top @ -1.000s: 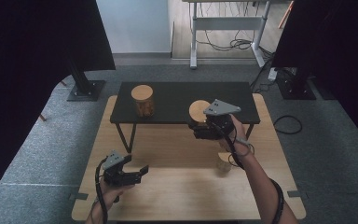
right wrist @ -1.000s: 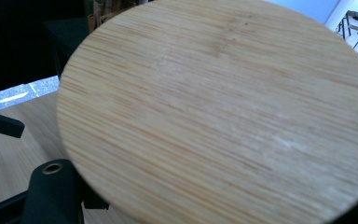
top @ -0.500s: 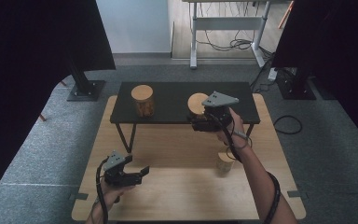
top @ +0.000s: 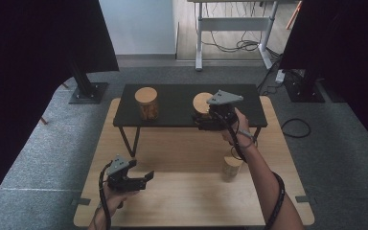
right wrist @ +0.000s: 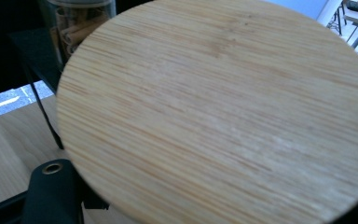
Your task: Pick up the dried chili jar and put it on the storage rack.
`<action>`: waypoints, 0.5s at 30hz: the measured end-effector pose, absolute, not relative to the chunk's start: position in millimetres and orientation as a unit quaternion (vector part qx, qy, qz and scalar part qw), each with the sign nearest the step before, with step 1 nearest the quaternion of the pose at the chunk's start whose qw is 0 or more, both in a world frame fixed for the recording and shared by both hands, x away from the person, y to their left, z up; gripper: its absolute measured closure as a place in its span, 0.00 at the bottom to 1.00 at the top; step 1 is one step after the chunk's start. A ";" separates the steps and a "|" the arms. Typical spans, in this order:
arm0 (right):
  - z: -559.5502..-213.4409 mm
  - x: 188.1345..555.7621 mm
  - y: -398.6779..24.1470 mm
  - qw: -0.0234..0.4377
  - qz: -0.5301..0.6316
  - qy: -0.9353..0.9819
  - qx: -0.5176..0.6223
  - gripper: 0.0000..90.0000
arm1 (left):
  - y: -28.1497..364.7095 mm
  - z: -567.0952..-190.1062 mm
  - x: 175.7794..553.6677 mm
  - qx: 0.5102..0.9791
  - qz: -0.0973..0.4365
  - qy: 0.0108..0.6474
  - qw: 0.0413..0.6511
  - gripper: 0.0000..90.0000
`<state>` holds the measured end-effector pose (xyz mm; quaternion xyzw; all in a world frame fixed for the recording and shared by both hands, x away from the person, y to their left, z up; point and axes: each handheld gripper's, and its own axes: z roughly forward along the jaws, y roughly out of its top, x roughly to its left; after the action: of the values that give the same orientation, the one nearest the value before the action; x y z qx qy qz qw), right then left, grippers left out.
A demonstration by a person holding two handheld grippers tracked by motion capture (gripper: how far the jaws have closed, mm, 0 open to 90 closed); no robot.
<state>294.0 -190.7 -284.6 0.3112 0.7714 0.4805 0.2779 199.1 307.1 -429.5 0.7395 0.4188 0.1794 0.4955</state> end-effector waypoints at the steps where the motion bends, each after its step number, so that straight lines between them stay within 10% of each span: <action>1: -284.8 295.8 -190.5 0.278 0.480 0.771 0.312 0.27 | 307.0 -429.6 199.4 0.740 0.179 0.419 0.495 0.11; 15: -287.8 310.1 -186.3 0.279 0.477 0.767 0.325 0.27 | 304.8 -431.6 202.1 0.746 0.175 0.417 0.488 0.11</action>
<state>310.1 -186.3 -287.8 0.3253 0.7671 0.4773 0.2792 202.1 304.8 -431.6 0.7464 0.4174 0.1748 0.4879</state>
